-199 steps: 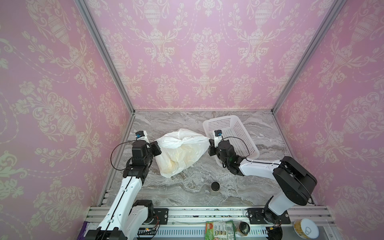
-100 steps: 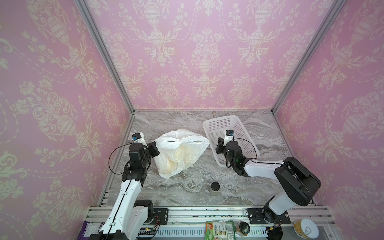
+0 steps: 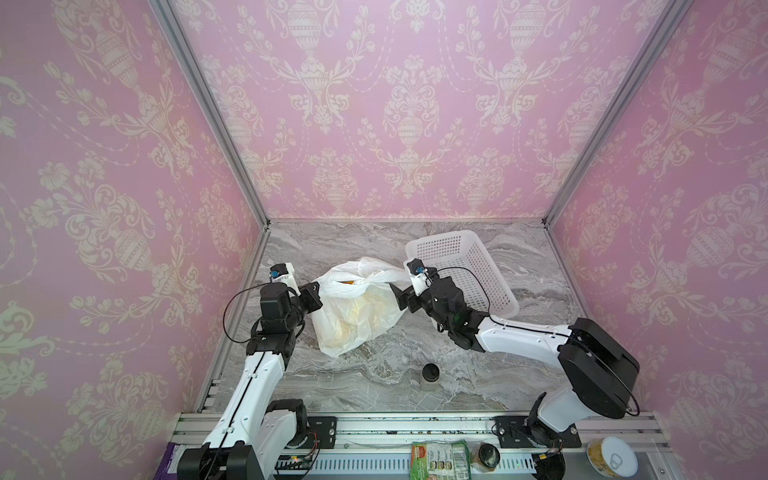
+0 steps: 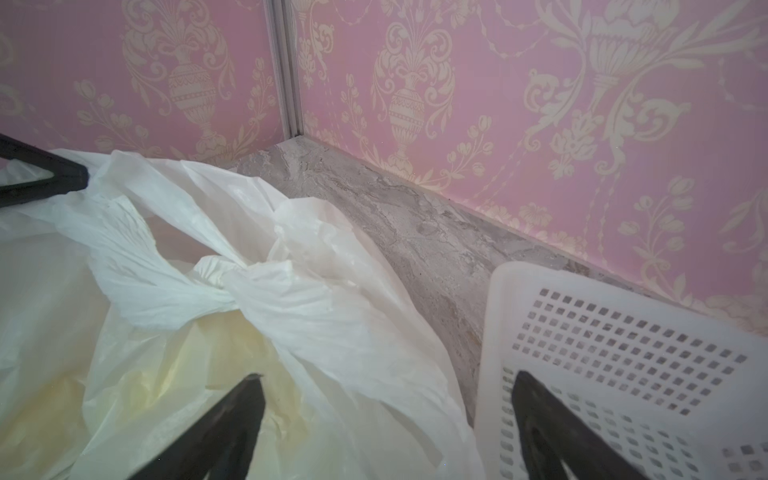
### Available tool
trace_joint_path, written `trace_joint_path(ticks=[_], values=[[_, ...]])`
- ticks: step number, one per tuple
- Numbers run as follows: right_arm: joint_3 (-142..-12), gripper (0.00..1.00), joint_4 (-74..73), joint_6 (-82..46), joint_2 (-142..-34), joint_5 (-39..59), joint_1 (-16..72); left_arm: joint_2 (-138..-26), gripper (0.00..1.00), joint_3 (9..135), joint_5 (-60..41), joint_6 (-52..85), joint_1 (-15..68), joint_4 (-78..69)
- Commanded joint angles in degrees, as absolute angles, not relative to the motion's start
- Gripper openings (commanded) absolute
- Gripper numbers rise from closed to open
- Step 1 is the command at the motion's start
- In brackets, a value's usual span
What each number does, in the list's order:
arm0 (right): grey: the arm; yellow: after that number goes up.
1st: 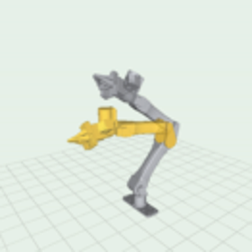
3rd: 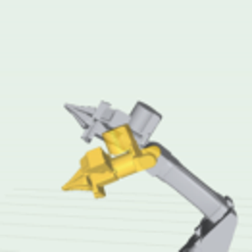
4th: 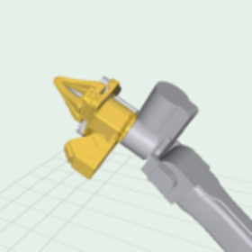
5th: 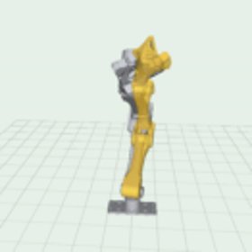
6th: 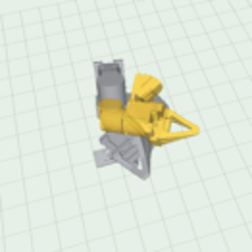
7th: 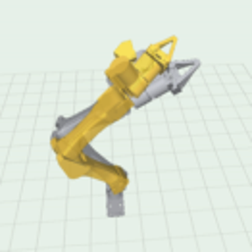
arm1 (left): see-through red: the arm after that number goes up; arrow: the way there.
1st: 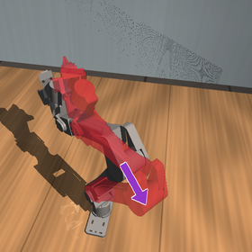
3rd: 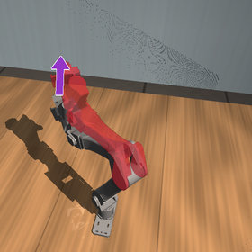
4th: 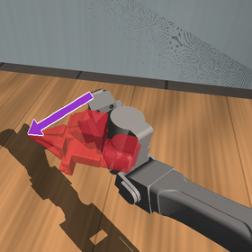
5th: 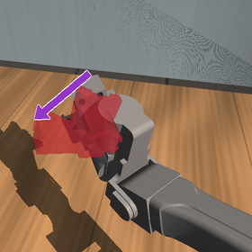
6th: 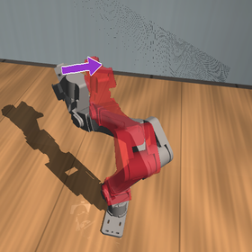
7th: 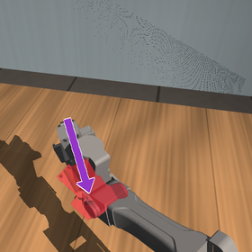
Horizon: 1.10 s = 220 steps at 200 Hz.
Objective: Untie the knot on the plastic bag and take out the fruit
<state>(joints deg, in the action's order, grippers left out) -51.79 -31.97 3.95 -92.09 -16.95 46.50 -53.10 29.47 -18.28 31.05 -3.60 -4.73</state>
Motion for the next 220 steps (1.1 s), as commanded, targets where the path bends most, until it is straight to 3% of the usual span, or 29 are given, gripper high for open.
trace_joint_path(ticks=[1, 30, 45, 54, 76, 91, 139, 186, 190, 196, 203, 212, 215, 220], values=[[-57.77, 0.98, -23.39, 11.33, -97.02, -23.04, 46.44, -53.0, 0.0, 30.87, -20.81, 31.79, -3.95, -5.89], [-65.79, 0.93, -18.21, 12.46, -102.57, -23.29, 46.74, -52.74, 0.0, 31.34, -21.53, 31.64, -3.88, -5.23], [-66.8, 0.84, -17.95, 12.84, -104.0, -23.3, 46.86, -52.58, 0.0, 31.19, -21.62, 31.56, -3.88, -4.87], [-69.09, 0.69, -18.19, 12.93, -104.36, -23.38, 46.85, -52.31, 0.0, 31.2, -21.66, 31.46, -3.89, -4.59], [-70.07, 0.2, -17.23, 11.68, -104.04, -22.95, 46.82, -51.53, 0.0, 31.67, -21.27, 31.38, -3.87, -3.85], [-69.52, 0.0, -16.89, 10.75, -103.07, -22.61, 46.82, -50.96, 0.0, 31.92, -21.57, 31.37, -3.88, -3.28], [-62.5, 0.0, -21.32, 5.9, -96.84, -32.43, 45.74, -48.9, 0.0, 31.46, -20.45, 31.29, -3.87, -2.11], [-57.87, 0.0, -17.64, -6.27, -90.27, -27.49, 40.0, -49.7, 0.0, 32.24, -19.45, 31.2, -3.93, -2.14], [-57.82, 0.0, -17.55, -6.26, -89.93, -27.16, 40.01, -49.82, 0.05, 32.36, -19.63, 31.2, -3.87, -2.07], [-57.9, 0.0, -17.19, -6.08, -89.54, -26.08, 40.15, -49.77, 0.19, 32.58, -19.85, 31.05, -3.87, -1.87], [-58.2, 0.0, -16.56, -5.85, -89.23, -23.86, 40.38, -49.24, 0.54, 32.61, -20.03, 31.19, -3.78, -1.89], [-58.67, 0.0, -16.06, -5.63, -89.12, -22.19, 41.04, -47.34, 0.76, 32.2, -19.96, 31.29, -3.68, -2.59], [-58.91, 0.0, -15.82, -5.55, -89.08, -21.94, 41.33, -46.47, 0.95, 32.14, -19.52, 31.22, -3.61, -2.6], [-59.28, 0.0, -15.5, -5.32, -89.1, -21.8, 41.95, -44.62, 0.99, 32.27, -18.31, 31.02, -3.31, -1.71]])
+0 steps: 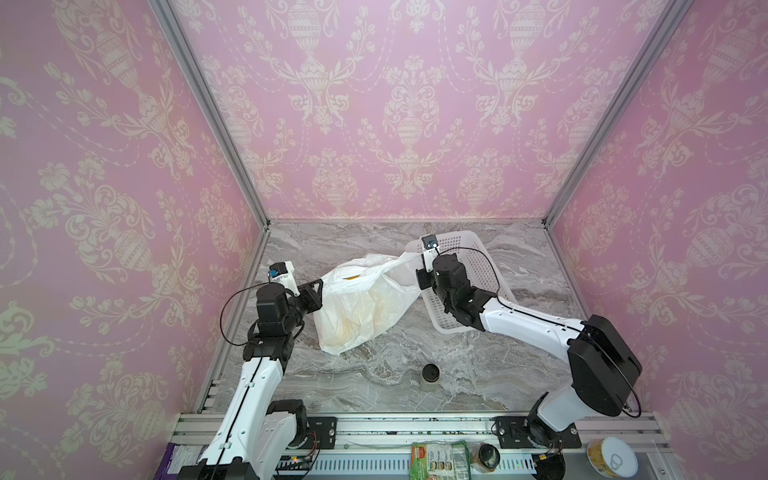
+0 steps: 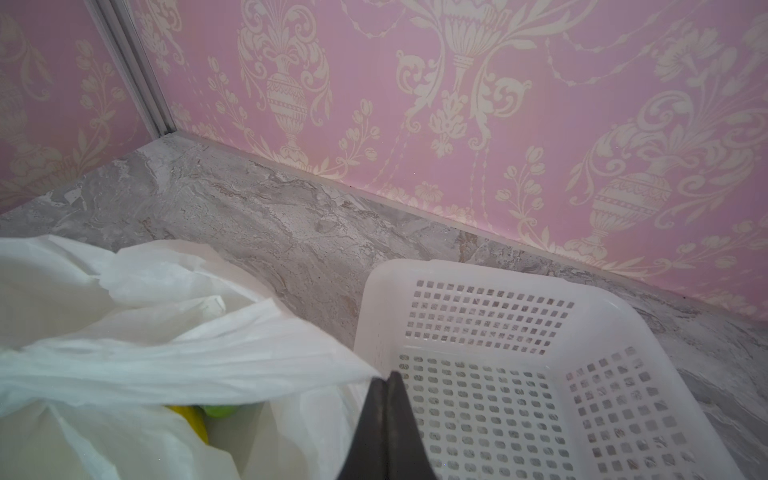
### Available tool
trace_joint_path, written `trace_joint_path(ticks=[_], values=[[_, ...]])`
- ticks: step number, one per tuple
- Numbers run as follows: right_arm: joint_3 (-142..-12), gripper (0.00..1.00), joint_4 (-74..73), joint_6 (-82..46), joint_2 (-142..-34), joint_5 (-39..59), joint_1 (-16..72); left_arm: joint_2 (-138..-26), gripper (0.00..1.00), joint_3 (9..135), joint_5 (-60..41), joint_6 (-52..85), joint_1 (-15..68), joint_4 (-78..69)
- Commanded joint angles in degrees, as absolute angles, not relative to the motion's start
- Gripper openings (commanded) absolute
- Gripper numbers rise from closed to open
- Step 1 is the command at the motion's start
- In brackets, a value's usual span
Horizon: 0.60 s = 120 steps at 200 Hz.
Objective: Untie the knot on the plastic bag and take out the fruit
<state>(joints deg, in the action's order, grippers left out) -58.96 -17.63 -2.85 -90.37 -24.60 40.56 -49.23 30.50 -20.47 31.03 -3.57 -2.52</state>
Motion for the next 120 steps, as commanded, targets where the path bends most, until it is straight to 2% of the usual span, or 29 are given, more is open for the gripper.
trace_joint_path(ticks=[1, 30, 46, 59, 77, 101, 120], values=[[-59.39, 0.0, -15.44, -5.3, -89.16, -21.84, 42.12, -44.28, 0.99, 32.31, -18.03, 30.93, -3.24, -1.47], [-60.69, 0.0, -15.32, -4.64, -89.92, -22.33, 44.65, -33.9, 0.99, 36.05, -10.93, 24.87, 1.85, 8.22], [-60.22, 0.0, -16.49, -5.24, -90.07, -22.2, 44.85, -30.52, 0.99, 35.77, -10.32, 23.16, 7.53, 8.42], [-60.49, 0.0, -16.22, -5.48, -90.01, -22.73, 44.8, -29.48, 0.95, 34.39, -11.03, 21.82, 12.71, 7.07], [-60.51, 0.0, -15.46, -5.65, -89.28, -23.24, 44.82, -30.84, 0.93, 32.06, -8.64, 19.06, 19.06, 5.29], [-59.56, 0.0, -15.18, -6.01, -88.16, -23.17, 44.82, -38.25, 0.88, 32.29, -1.88, 14.63, 25.26, 5.62], [-58.51, 0.0, -15.68, -6.34, -87.44, -22.96, 44.78, -43.66, 0.9, 33.17, 4.9, 12.03, 29.39, 5.43]])
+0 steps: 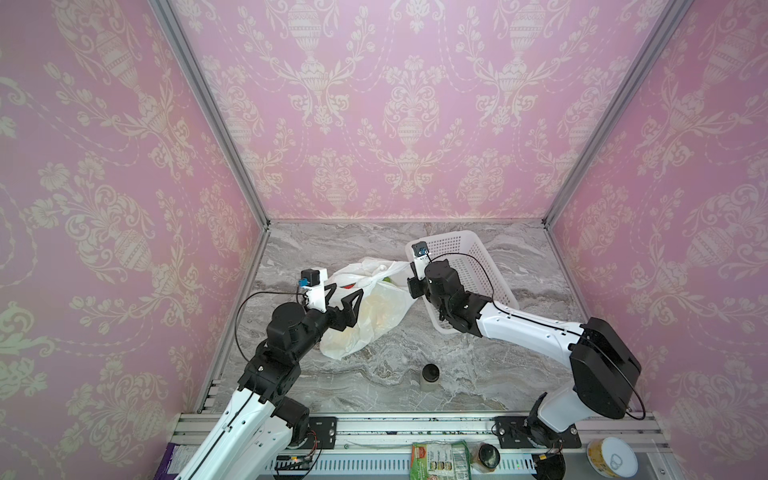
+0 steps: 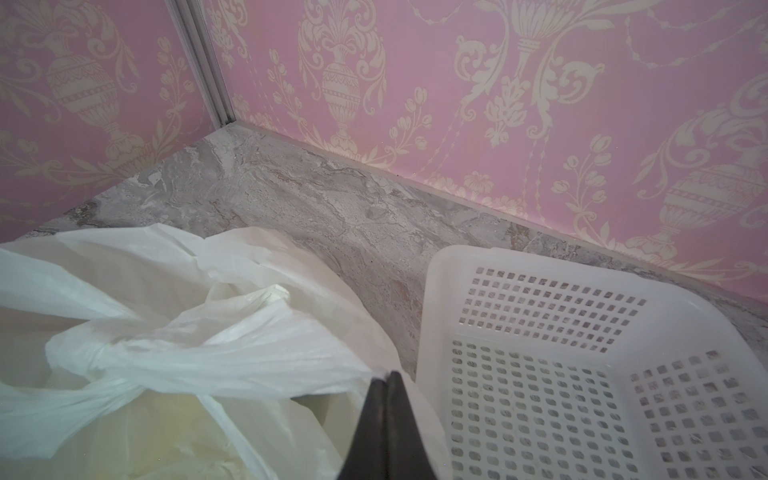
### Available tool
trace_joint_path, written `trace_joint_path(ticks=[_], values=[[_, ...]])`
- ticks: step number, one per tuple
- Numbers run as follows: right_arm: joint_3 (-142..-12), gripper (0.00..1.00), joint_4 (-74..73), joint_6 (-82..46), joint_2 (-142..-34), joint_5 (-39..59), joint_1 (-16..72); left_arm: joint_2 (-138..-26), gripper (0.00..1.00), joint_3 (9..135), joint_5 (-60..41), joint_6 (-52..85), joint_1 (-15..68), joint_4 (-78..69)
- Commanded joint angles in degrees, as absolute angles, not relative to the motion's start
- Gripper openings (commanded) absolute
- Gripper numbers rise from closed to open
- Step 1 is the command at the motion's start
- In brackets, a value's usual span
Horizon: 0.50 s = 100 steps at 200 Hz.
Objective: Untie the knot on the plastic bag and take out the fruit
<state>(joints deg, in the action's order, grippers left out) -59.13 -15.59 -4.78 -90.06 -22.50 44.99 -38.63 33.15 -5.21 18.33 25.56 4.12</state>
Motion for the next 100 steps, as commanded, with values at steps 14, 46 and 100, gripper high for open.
trace_joint_path(ticks=[14, 46, 100], values=[[-58.14, 0.0, -15.84, -6.46, -87.21, -22.38, 44.78, -46.06, 0.95, 32.97, 8.78, 10.09, 31.28, 4.05], [-58.29, 0.0, -15.51, -7.04, -86.96, -20.99, 44.82, -52.79, 0.99, 34.38, 11.83, 7.83, 32.58, 2.07], [-55.44, 0.0, -16.15, -8.41, -83.8, -19.8, 44.81, -66.04, 0.84, 37.74, 19.78, 5.86, 33.11, -0.23]])
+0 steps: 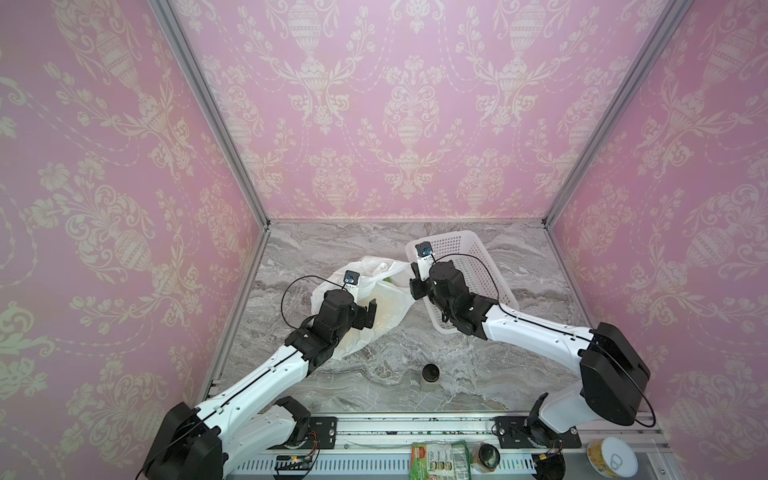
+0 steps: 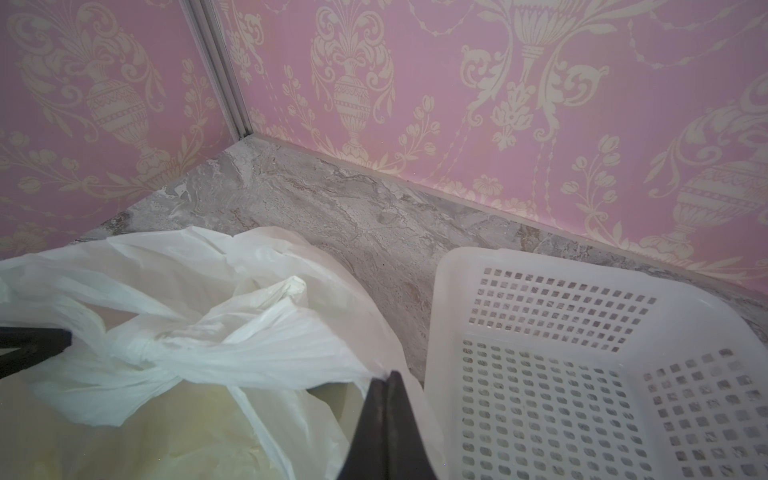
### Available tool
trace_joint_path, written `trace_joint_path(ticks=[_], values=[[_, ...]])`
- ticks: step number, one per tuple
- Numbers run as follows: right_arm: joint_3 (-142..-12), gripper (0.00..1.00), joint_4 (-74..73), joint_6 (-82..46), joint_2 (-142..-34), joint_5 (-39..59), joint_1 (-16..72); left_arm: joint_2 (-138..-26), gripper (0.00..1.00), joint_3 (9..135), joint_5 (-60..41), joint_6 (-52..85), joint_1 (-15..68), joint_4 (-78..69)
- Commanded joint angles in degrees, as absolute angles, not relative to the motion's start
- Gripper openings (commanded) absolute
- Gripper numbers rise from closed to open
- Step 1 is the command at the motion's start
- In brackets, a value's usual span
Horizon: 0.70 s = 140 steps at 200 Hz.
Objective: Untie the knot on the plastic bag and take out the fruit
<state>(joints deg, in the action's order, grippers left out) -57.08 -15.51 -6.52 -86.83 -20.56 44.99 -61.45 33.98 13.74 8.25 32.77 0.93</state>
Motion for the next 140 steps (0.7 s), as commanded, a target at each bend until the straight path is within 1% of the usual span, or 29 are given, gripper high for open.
trace_joint_path(ticks=[1, 5, 9, 15, 22, 27, 34, 50, 75, 88, 116, 140], values=[[-55.36, 0.0, -16.16, -8.47, -83.74, -19.79, 44.82, -66.38, 0.82, 37.9, 19.95, 5.92, 33.08, -0.16], [-55.15, 0.0, -16.17, -8.6, -83.47, -19.8, 44.82, -67.39, 0.73, 38.64, 20.71, 6.18, 33.13, 0.23], [-54.92, 0.0, -16.16, -8.76, -83.22, -19.86, 44.82, -68.24, 0.61, 39.47, 21.68, 6.27, 33.13, 0.83], [-54.47, 0.0, -16.31, -8.96, -82.89, -19.98, 44.82, -69.27, 0.41, 40.46, 22.99, 6.4, 33.08, 1.59], [-53.99, 0.0, -16.51, -9.19, -82.79, -20.58, 44.8, -69.89, 0.2, 41.24, 24.02, 6.58, 33.02, 2.08], [-53.59, 0.0, -16.73, -9.45, -82.88, -21.68, 44.78, -69.93, 0.1, 41.44, 24.33, 6.59, 33.05, 1.99], [-53.35, 0.0, -16.58, -9.87, -83.33, -23.43, 44.53, -69.23, 0.0, 41.33, 24.25, 6.59, 33.05, 1.49], [-53.92, 0.0, -13.97, -12.36, -84.64, -26.43, 42.94, -66.05, 0.0, 40.91, 21.36, 7.02, 32.87, 1.14], [-52.53, 0.0, -12.55, -17.52, -84.69, -24.35, 38.41, -59.79, 0.0, 40.11, 14.92, 7.45, 32.6, 1.66], [-51.55, 0.0, -12.74, -18.34, -84.29, -24.4, 37.16, -57.35, 0.0, 40.05, 13.98, 7.73, 32.41, 2.46], [-49.75, 0.0, -12.26, -20.08, -83.15, -28.89, 36.21, -53.31, 0.0, 40.24, 12.42, 7.95, 31.5, 3.33], [-48.22, 0.0, -11.52, -23.67, -81.93, -28.81, 34.1, -50.19, 0.0, 39.92, 11.15, 9.66, 28.48, 3.56]])
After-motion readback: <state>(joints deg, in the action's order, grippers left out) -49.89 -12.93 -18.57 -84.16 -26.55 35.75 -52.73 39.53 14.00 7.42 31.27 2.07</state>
